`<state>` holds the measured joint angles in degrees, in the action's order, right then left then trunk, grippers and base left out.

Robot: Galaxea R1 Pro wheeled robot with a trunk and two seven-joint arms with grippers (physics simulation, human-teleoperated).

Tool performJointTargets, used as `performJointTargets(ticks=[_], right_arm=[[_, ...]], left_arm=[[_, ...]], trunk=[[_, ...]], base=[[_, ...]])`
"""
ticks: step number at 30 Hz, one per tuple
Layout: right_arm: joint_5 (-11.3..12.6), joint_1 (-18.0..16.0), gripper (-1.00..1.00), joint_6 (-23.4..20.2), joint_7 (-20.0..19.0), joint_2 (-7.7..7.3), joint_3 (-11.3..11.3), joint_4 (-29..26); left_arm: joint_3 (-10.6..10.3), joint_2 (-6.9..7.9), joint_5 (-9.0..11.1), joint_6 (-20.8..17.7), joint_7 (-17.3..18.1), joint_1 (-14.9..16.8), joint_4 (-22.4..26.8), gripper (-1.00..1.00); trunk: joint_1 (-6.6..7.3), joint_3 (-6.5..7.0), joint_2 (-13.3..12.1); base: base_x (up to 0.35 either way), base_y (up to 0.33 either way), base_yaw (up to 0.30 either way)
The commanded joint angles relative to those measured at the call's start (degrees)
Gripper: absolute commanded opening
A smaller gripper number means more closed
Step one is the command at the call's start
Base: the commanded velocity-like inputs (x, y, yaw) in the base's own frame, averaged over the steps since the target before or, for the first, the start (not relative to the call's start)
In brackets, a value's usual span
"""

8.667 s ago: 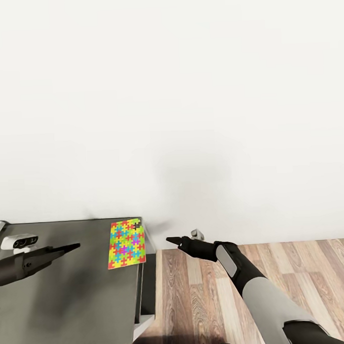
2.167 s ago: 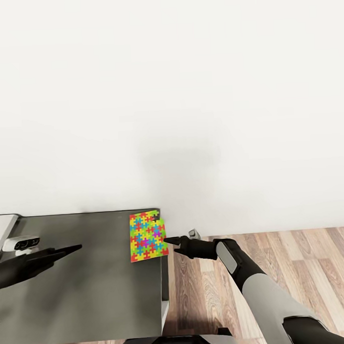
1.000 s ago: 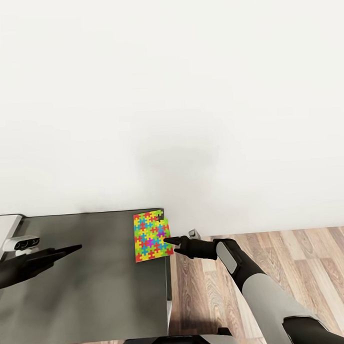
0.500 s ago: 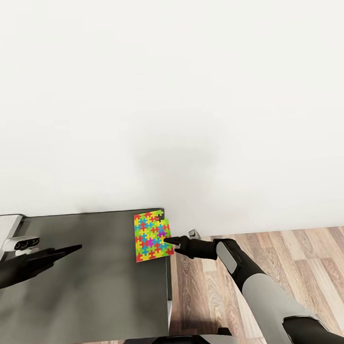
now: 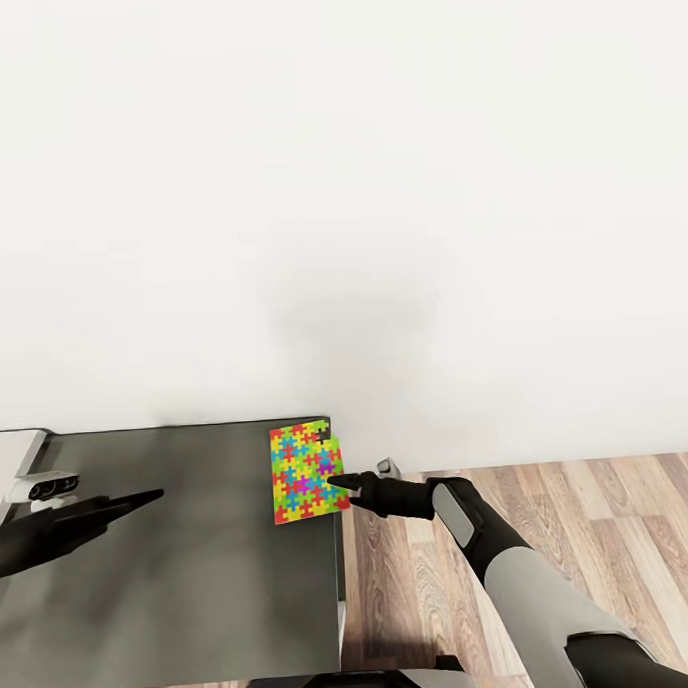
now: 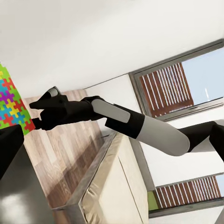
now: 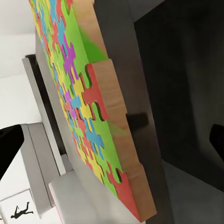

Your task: Put all the toys in the child's room - the three board games (two on the bed and one on the table), the two jigsaw puzzles on the table, and the tennis ball on the table - inside the toy box on the table in the child's room.

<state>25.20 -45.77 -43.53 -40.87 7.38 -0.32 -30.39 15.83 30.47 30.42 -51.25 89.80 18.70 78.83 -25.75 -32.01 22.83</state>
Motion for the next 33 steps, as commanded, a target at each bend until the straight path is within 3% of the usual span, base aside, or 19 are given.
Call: performJointTargets(ticks=[1, 33], right_arm=[[0.2, 0.0, -1.0, -0.3, 0.0, 0.01, 0.0, 0.0], [0.2, 0.1, -1.0, 1.2, 0.0, -0.02, 0.1, 0.0]], left_arm=[[0.0, 0.02, 0.0, -0.6, 0.2, 0.0, 0.0, 1.0], [0.3, 0.63, 0.1, -1.5, 0.2, -0.1, -0.1, 1.0]], trunk=[[-0.03, -0.08, 0.1], [-0.03, -0.07, 0.1]], base=[[0.0, 0.0, 0.0], [0.0, 0.0, 0.0]])
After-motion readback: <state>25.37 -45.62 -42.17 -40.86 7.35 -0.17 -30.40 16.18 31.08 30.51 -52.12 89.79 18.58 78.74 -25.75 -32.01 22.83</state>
